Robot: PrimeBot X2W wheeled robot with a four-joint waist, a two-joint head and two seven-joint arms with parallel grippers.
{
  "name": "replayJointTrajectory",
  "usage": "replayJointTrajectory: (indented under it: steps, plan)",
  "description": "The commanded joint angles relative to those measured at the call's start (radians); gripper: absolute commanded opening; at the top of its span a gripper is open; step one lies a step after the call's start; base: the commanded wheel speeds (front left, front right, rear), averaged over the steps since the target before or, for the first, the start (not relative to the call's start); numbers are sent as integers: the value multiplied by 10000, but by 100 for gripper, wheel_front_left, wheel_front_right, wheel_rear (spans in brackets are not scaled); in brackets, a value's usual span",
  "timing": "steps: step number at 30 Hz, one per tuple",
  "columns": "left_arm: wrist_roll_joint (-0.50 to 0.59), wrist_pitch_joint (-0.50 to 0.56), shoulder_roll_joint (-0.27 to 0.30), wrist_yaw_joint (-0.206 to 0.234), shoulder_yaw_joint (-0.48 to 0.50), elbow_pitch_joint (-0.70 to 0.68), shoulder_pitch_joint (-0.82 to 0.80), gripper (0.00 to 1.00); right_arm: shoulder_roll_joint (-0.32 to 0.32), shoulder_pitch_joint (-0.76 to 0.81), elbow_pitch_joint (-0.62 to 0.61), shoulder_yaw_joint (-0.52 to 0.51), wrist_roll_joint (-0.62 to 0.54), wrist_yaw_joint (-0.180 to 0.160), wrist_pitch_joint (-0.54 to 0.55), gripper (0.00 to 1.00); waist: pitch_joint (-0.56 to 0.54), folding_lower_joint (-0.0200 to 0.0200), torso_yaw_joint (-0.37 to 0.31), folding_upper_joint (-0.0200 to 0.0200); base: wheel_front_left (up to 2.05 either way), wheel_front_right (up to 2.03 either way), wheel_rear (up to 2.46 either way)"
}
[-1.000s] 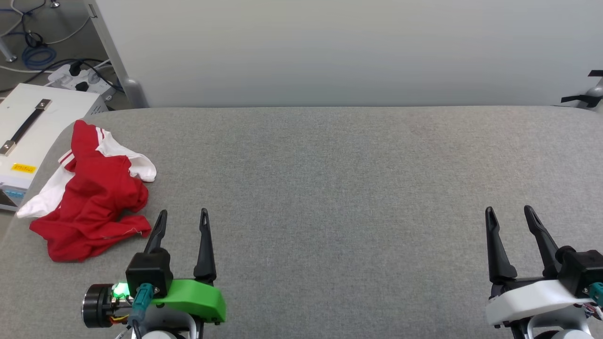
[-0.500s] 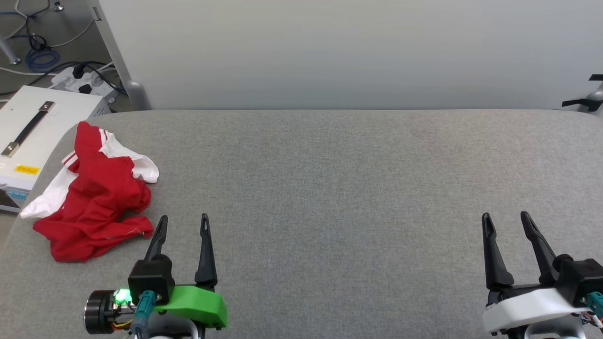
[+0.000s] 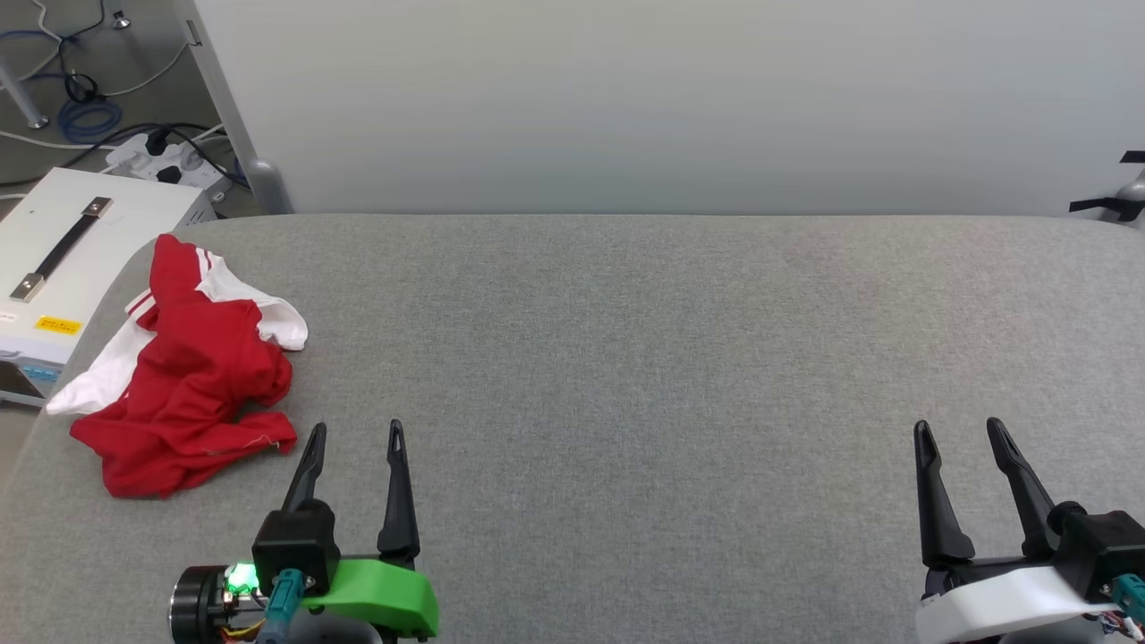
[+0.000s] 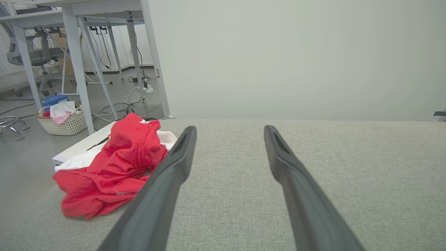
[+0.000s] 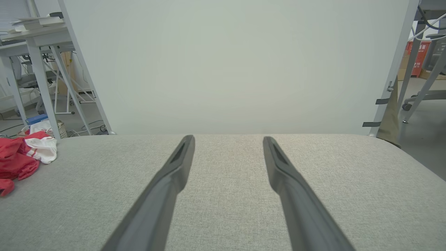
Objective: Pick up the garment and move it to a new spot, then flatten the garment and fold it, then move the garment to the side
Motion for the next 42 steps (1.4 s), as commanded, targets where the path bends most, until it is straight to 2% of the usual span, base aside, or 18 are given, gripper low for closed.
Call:
replayJointTrajectory:
  steps: [1, 11, 33, 42]
  plan:
    - [-110, -117, -38, 107, -15, 66, 133, 100, -9, 157, 31, -20, 41, -5, -121, 100, -5, 0, 5, 0, 0, 0, 0]
    - [-194, -323, -41, 197, -80, 148, 216, 100, -10, 296, 42, -51, 172, -5, -325, 100, -47, 0, 43, 0, 0, 0, 0]
    - [-346, -544, -45, 109, -121, 168, 229, 100, -10, 375, 22, -77, 336, -6, -542, 100, -1, 0, 149, 0, 0, 0, 0]
    - [-392, -544, -45, 157, -32, 175, 33, 100, -10, 274, -81, -56, 327, -6, -542, 100, 249, 0, 637, 0, 0, 0, 0]
